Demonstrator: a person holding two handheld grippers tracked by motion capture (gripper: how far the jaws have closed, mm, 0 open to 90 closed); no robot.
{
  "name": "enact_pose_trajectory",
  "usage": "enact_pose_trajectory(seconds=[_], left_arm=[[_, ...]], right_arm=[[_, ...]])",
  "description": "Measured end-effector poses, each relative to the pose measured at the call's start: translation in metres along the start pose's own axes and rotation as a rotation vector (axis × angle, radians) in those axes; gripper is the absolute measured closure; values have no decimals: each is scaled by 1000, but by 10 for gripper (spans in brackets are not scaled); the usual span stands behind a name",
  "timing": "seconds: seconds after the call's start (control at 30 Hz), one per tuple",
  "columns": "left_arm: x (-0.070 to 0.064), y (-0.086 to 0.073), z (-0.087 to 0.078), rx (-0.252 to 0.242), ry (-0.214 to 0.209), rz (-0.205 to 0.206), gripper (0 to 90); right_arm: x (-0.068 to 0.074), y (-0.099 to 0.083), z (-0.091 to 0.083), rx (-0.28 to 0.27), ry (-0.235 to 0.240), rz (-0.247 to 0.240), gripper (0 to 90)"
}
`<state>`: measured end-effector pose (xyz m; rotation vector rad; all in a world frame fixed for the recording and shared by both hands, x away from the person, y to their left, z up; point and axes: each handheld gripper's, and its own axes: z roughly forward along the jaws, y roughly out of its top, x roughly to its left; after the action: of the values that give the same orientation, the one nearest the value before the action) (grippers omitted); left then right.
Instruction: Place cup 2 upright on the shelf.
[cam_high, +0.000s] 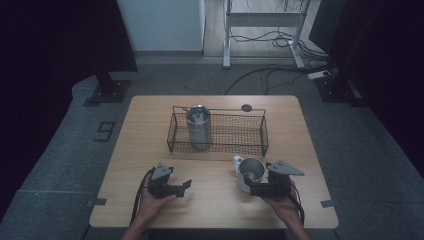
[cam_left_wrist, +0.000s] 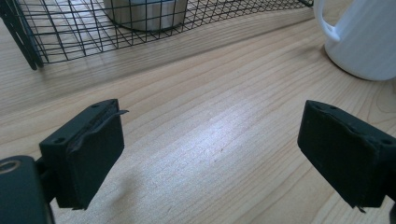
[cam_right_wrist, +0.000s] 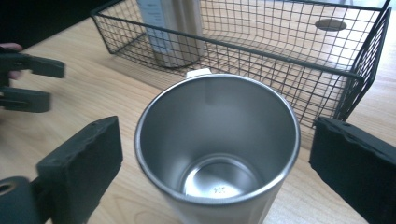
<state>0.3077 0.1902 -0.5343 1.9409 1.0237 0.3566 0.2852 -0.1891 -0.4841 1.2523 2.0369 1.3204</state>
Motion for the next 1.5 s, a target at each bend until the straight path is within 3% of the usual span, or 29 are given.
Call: enact_pose_trajectory(seconds=[0.47,0.9,1.03,1.5], left_arm=[[-1,-1,1,0,-11,7,81],[0,-2,0,-8,-7,11,81],[1,-2,-2,-10,-4,12,82],[-2,-4,2,1,-9,19,82]], right_arm=[[3,-2,24,24,-21,6,0],[6,-13,44,66,-69,-39,11],[6,-15,44,51,-68,-53,57],[2,-14,41,44,-76,-69,65]])
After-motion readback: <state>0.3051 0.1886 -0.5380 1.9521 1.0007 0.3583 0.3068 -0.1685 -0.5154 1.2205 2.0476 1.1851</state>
